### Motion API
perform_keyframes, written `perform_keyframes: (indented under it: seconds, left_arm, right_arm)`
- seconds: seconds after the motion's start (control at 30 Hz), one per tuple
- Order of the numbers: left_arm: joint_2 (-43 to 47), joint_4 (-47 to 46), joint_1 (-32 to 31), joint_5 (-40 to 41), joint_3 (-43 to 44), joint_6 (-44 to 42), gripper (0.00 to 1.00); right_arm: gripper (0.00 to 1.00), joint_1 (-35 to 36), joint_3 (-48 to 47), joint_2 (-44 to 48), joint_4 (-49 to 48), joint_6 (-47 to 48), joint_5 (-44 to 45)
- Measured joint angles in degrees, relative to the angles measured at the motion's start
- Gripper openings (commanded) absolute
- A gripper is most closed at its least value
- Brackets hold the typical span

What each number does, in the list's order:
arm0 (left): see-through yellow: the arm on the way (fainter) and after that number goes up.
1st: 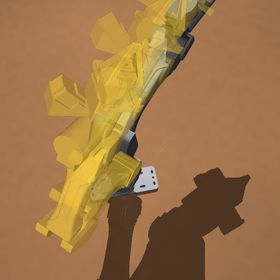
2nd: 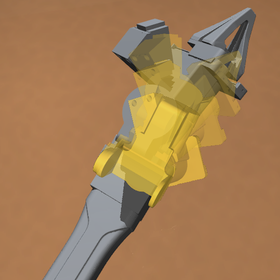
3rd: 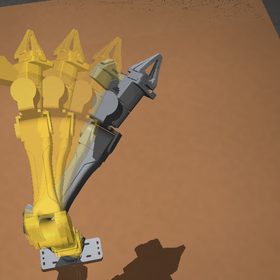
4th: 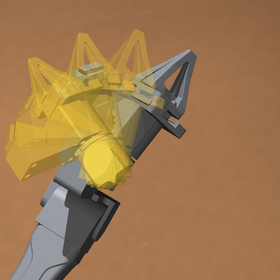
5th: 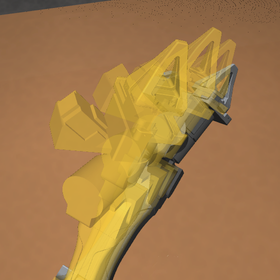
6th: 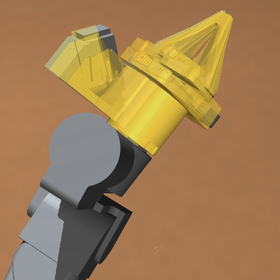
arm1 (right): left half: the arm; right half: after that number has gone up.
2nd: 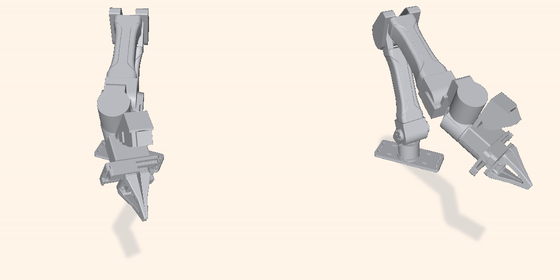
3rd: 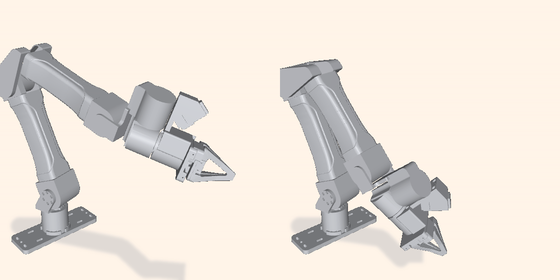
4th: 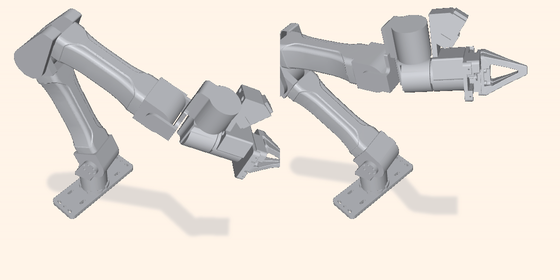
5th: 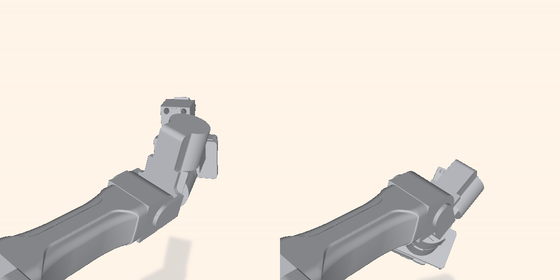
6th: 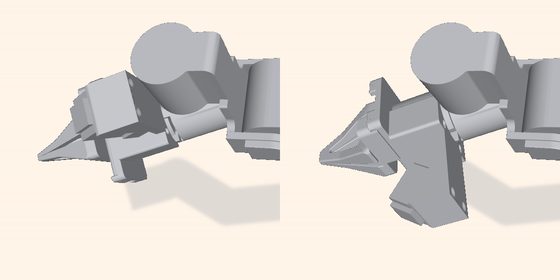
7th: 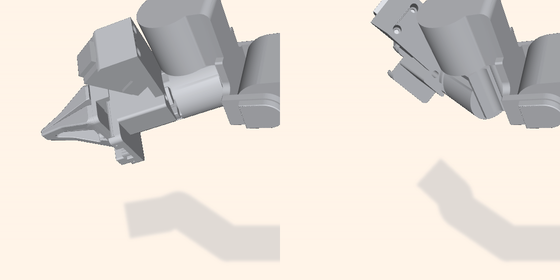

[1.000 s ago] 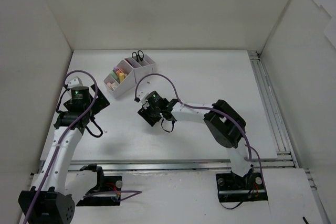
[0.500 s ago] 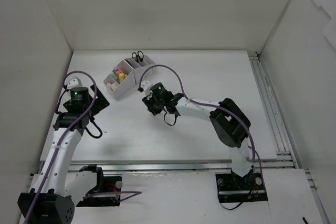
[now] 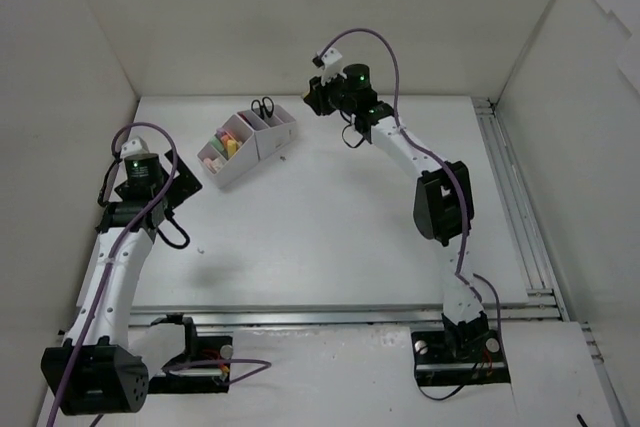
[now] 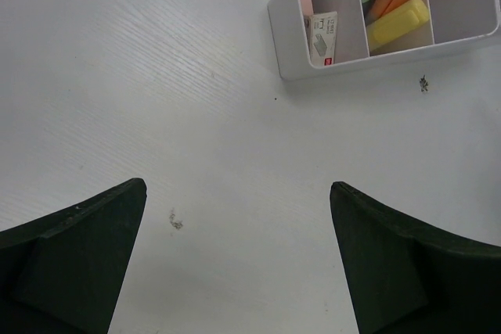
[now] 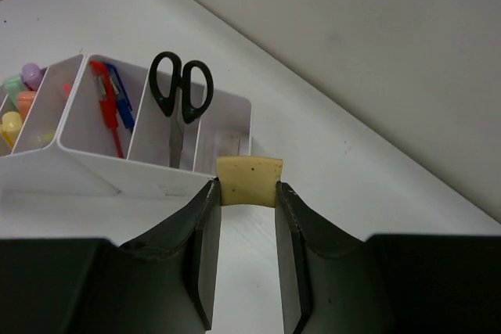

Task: Sort the stationery into containers
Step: Place the stationery in the storage box, then reset both arms

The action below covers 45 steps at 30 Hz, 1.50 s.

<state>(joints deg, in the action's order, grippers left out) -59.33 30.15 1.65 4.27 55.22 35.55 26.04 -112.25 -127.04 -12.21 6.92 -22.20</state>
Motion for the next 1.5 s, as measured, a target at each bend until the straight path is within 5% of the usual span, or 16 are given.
perform_keyframes:
  seconds: [0.37, 0.6, 0.7, 0.87, 1.27, 1.37, 1.43, 1.5]
  left_arm:
    - [-6.6, -6.58, 2.56, -5.6, 2.75, -2.34, 1.0]
    - [-11.63, -8.94, 2.56, -6.99, 5.05, -2.75, 0.99]
    - [-12.83, -9.22, 2.56, -7.52, 5.05, -3.15, 0.99]
    - [-13.42, -9.44, 2.54, -7.93, 5.05, -3.67, 0.99]
    - [-12.26, -9.46, 2.56, -8.57, 5.07, -4.33, 1.0]
    - [-11.45, -9.46, 2.56, -8.57, 5.07, -4.72, 1.0]
    - [-11.04, -9.46, 2.56, -8.66, 5.07, -4.94, 0.99]
    - [-10.56, -9.44, 2.56, -8.85, 5.07, -5.03, 1.0]
  right_arm:
    - [0.09, -0.37, -23.96, -25.62, -5.73, -4.55, -8.09]
    - [0.12, 1.07, -26.12, -30.14, -7.96, -4.94, -7.41]
    - [0.19, 1.16, -26.12, -30.14, -8.31, -5.05, -7.21]
    - [0.46, 1.42, -26.12, -30.14, -8.76, -5.6, -7.15]
    - [0.6, 0.98, -21.84, -28.06, -11.58, -5.22, -6.03]
    - [0.75, 0.96, -19.98, -26.34, -11.96, -5.53, -5.97]
    - [0.98, 1.22, -17.97, -24.55, -12.04, -5.73, -6.1]
    - [0.98, 1.57, -16.06, -22.45, -12.09, -5.77, -6.05]
